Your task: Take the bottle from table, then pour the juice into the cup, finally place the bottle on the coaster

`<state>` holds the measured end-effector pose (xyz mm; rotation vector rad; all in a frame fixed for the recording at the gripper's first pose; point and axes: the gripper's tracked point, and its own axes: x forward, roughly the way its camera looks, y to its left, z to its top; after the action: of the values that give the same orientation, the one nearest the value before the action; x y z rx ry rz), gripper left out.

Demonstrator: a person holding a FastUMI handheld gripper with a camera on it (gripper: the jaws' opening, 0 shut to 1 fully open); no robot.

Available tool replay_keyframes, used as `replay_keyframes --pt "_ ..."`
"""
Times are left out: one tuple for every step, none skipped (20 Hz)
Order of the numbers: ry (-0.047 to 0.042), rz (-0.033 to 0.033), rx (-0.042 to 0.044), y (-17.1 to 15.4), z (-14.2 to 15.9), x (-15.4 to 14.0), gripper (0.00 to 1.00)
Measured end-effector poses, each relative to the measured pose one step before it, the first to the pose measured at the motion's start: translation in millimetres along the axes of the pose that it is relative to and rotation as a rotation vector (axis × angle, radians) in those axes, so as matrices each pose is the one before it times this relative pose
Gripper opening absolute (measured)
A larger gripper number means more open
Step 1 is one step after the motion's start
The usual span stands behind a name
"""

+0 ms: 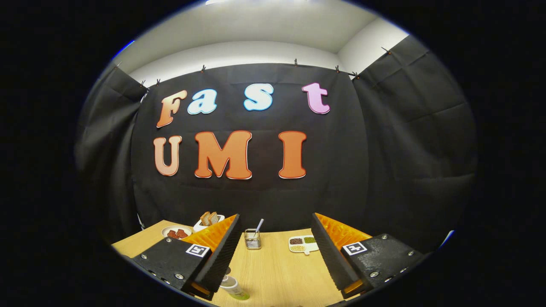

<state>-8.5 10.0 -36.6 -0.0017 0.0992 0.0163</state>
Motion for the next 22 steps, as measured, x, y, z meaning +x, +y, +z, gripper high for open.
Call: replay_keyframes --pt "0.00167 0.01139 0.00523 4.3 -3.0 -1.3 0.97" --pt "0.00377 0.00816 0.00233 3.13 -6.56 -0.05 0.97" --pt "0.01156 -0.0018 -0.00456 1.12 -7.77 0.7 0.97" --pt "0.01692 0.00347 -0.00363 1.67 -9.84 -0.56 0.97" --pt "0.01245 0.01568 0.00378 4.32 -7.69 -2.43 0.97" --pt "0.00585 0.02473 0.0098 8.22 -3.98 -3.34 0.98" --pt "0.00124 0.0284 0.0088 7.71 -5.32 -2.99 0.98" --pt "0.0057 0.02618 0.00314 7.53 -9.04 -1.75 0.98" --pt "0.01185 0.02519 -0.00797 7.48 -11.31 -1.6 0.97" --pt "0.01768 0.02007 -0.01396 5.92 -13.16 -0.35 0.98" --pt "0.01696 0.02055 -0.01016 6.46 -13.37 -0.05 0.98" --pt "0.01048 0.01823 -0.00462 6.07 -10.17 -0.06 0.97" --pt "0.01414 0.01683 -0.00297 5.37 -11.6 2.42 0.98" --pt "0.0255 0.0166 -0.00272 5.39 -14.54 3.23 0.97" --pt "0.02186 0.01948 0.00289 5.82 -13.63 2.85 0.98" --pt "0.01665 0.01396 0.00278 4.48 -10.84 1.49 0.98" --pt "0.02083 0.01252 0.00148 3.72 -12.17 3.05 0.98" --pt "0.02294 0.00986 -0.00174 4.14 -14.39 4.47 0.97" --pt "0.0256 0.00594 -0.00268 2.57 -13.87 4.57 0.98" --pt "0.02457 0.00586 -0.00263 2.99 -14.43 4.95 0.98" --pt "0.02026 0.00172 -0.00448 1.13 -12.33 6.44 0.98" --pt "0.02925 0.00421 -0.00411 2.43 -16.86 6.25 0.98"
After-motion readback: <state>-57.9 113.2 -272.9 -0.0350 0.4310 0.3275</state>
